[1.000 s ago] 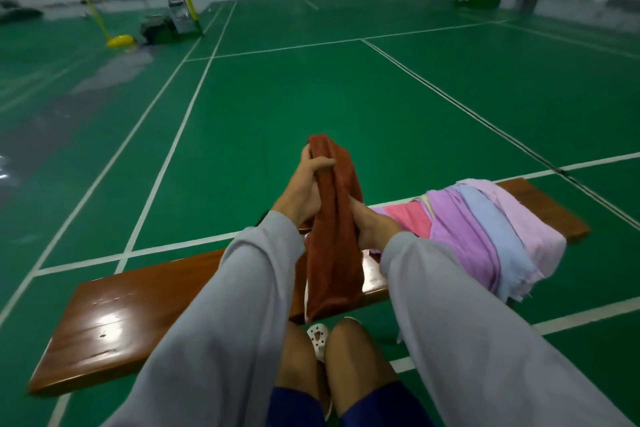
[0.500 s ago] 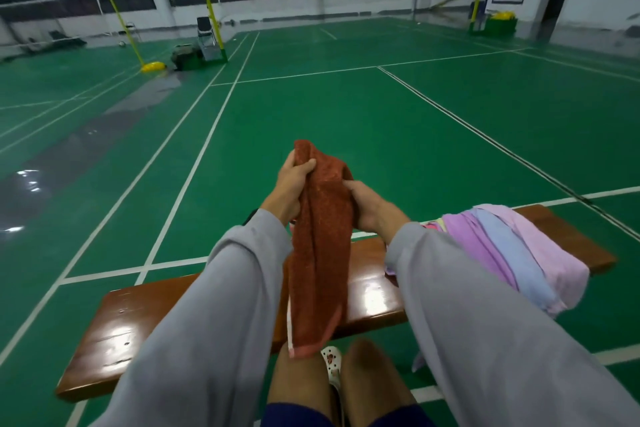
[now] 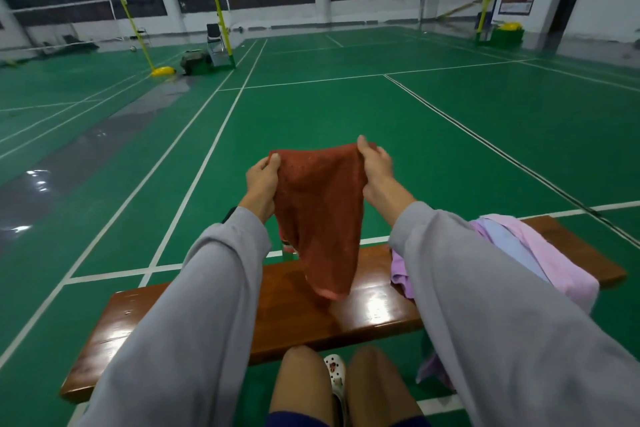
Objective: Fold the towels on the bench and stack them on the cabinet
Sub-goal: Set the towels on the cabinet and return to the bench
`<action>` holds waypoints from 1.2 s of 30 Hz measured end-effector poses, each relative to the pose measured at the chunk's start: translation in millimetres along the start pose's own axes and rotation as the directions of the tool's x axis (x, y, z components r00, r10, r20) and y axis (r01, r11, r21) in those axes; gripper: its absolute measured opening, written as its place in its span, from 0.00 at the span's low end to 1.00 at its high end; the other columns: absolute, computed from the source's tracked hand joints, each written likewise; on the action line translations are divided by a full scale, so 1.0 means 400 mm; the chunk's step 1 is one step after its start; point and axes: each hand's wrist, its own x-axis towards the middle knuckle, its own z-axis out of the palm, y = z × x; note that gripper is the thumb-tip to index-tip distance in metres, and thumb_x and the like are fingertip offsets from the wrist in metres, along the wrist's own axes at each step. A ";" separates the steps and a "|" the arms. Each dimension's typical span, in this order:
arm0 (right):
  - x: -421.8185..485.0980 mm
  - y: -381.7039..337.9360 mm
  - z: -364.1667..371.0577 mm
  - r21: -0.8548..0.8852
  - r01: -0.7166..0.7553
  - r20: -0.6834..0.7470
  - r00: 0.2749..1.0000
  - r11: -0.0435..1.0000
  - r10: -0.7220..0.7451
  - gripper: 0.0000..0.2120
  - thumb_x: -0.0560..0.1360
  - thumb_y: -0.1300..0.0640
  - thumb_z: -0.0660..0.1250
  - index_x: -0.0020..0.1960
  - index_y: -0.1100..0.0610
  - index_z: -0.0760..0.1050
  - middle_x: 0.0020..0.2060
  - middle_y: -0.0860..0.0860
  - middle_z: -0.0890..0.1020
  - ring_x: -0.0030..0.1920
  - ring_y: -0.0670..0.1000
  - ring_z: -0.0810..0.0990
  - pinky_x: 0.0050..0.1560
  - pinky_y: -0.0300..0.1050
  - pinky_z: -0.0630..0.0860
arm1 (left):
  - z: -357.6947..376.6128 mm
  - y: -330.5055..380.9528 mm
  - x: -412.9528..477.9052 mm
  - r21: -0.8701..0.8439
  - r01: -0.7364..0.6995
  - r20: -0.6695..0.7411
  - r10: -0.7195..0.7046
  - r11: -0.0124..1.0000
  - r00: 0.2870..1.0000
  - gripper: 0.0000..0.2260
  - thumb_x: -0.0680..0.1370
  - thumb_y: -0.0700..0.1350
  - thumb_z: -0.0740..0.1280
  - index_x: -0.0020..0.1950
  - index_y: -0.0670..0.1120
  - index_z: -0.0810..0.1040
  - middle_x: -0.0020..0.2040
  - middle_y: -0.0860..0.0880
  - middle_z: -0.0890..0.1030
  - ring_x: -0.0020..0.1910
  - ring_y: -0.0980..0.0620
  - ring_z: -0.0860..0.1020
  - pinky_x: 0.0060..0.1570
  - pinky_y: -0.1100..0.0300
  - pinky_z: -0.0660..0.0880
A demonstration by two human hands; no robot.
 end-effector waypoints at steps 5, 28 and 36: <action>-0.009 0.051 -0.052 -0.199 -0.208 0.030 0.976 0.958 0.218 0.11 0.76 0.62 0.72 0.57 0.63 0.80 0.43 0.60 0.84 0.38 0.57 0.84 0.37 0.48 0.82 | -0.048 0.012 0.011 0.145 0.015 -0.076 -0.004 0.989 0.997 0.12 0.79 0.37 0.71 0.62 0.39 0.81 0.51 0.44 0.82 0.46 0.49 0.81 0.52 0.54 0.81; 0.042 -0.102 -0.119 -0.227 -0.314 -0.282 0.927 0.922 0.247 0.07 0.78 0.69 0.62 0.44 0.59 0.74 0.31 0.52 0.80 0.25 0.50 0.78 0.37 0.45 0.81 | -0.127 0.143 0.059 0.300 -0.199 -0.094 0.237 0.933 0.967 0.10 0.81 0.36 0.67 0.61 0.44 0.83 0.45 0.46 0.80 0.42 0.48 0.79 0.50 0.52 0.81; -0.007 -0.119 -0.134 -0.104 -0.304 -0.203 0.939 0.947 0.279 0.11 0.78 0.71 0.57 0.45 0.58 0.71 0.41 0.53 0.76 0.39 0.53 0.75 0.44 0.51 0.74 | -0.127 0.118 0.048 0.424 -0.186 -0.105 0.252 0.886 0.962 0.10 0.76 0.33 0.71 0.54 0.45 0.84 0.50 0.43 0.84 0.44 0.50 0.83 0.46 0.58 0.82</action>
